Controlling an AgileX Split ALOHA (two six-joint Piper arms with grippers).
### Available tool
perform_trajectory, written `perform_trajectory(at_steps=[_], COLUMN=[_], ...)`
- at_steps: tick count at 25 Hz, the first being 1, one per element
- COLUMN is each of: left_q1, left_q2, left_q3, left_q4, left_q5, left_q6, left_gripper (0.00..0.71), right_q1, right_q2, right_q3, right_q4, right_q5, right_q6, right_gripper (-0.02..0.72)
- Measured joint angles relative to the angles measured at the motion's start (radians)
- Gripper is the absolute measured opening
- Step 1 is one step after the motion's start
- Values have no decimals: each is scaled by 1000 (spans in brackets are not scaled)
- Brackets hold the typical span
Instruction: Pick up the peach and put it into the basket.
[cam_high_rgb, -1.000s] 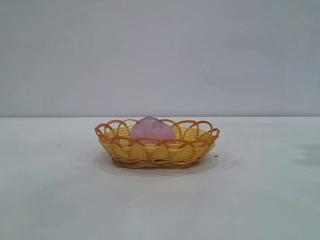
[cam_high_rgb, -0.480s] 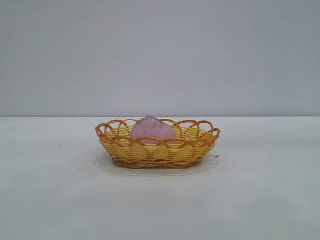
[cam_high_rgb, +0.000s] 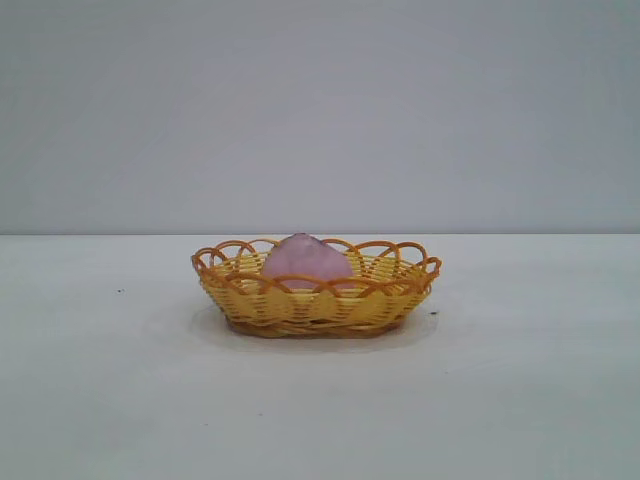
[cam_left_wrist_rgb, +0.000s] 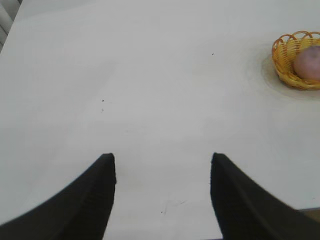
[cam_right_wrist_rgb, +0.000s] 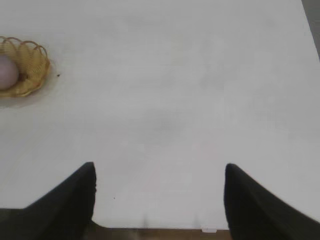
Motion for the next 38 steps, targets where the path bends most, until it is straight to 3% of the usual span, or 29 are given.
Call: perform_trajectory(at_steps=[5, 10, 19, 29, 34, 38], left_q1=[0, 0, 0, 0, 47, 59], left_q2=[0, 0, 0, 0, 0, 0], left_q3=[0, 0, 0, 0, 0, 0], left_q4=[0, 0, 0, 0, 0, 0], left_q5=[0, 0, 0, 0, 0, 0], left_q6=[0, 0, 0, 0, 0, 0], left_gripper=[366, 366, 366, 366, 366, 366], right_q1=[0, 0, 0, 0, 0, 0], right_q2=[-189, -214, -214, -214, -214, -214], right_q3=[80, 163, 213, 215, 215, 215], right_q4=[0, 9, 20, 24, 24, 24], right_q5=[6, 8, -120, -131, -133, -133], right_q6=[-6, -8, -17, -29, -29, -29], right_gripper=[465, 465, 465, 465, 465, 465])
